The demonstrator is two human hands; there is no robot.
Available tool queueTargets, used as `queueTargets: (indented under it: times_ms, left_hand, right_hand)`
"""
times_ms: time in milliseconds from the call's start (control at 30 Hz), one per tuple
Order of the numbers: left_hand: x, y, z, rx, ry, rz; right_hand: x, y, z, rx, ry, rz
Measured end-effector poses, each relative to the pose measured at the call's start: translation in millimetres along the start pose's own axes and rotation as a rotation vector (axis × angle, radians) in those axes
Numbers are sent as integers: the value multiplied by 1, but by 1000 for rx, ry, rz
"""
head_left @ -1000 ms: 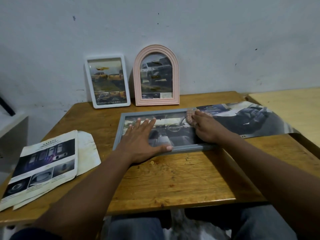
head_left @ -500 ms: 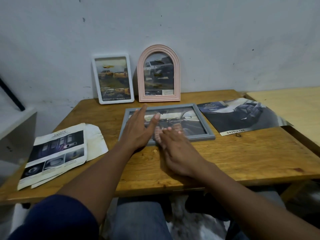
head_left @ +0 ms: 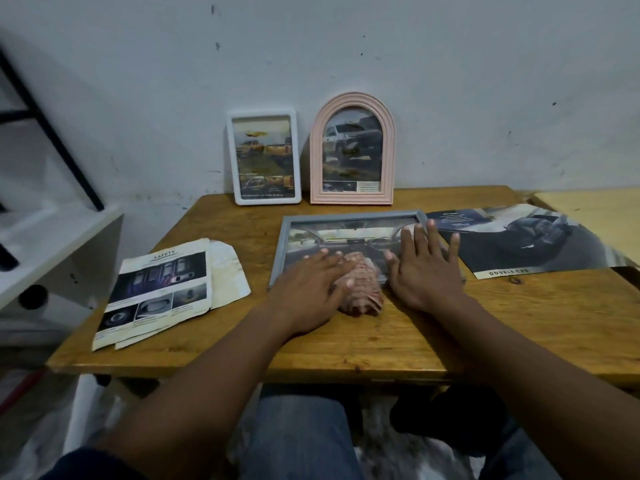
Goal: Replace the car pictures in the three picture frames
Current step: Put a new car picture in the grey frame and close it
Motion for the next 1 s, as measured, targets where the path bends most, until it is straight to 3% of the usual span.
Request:
queueTargets:
  times_ms: [300,533,600,700,800,900,1000]
  left_hand:
    - [-81,-22,-36,55,-228,-32]
    - [-100,-17,22,-126,-346,-124]
    - [-109,-22,31,-37,-386,-244]
    - [-121,-35,28,276,-515,-570]
    - [-129,-44,21,495,-636,-730]
    - [-136,-48,17,630,-711,-803]
    - [-139,-46,16,701,-751,-854]
  right_hand:
    - [0,4,7,-67,-65,-85]
    - [-4,2,9,-157,-103,-47]
    - [-26,-10,10,-120,-197,24]
    - [-93,-30,24,-48,-437,245]
    - [-161,-23,44,-87,-609,314]
    - [-193,5,62,-180,-643,194]
    - [-194,12,81,-151,-588,193]
Point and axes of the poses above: each hand's wrist, its own z-axis towards the middle knuckle, its own y-axis out of the palm, x = y × z, the point moved 7 cm from there along z, towards the middle knuckle, and after that the axes turned 2 degrees about -x, right-handed, at the moved point
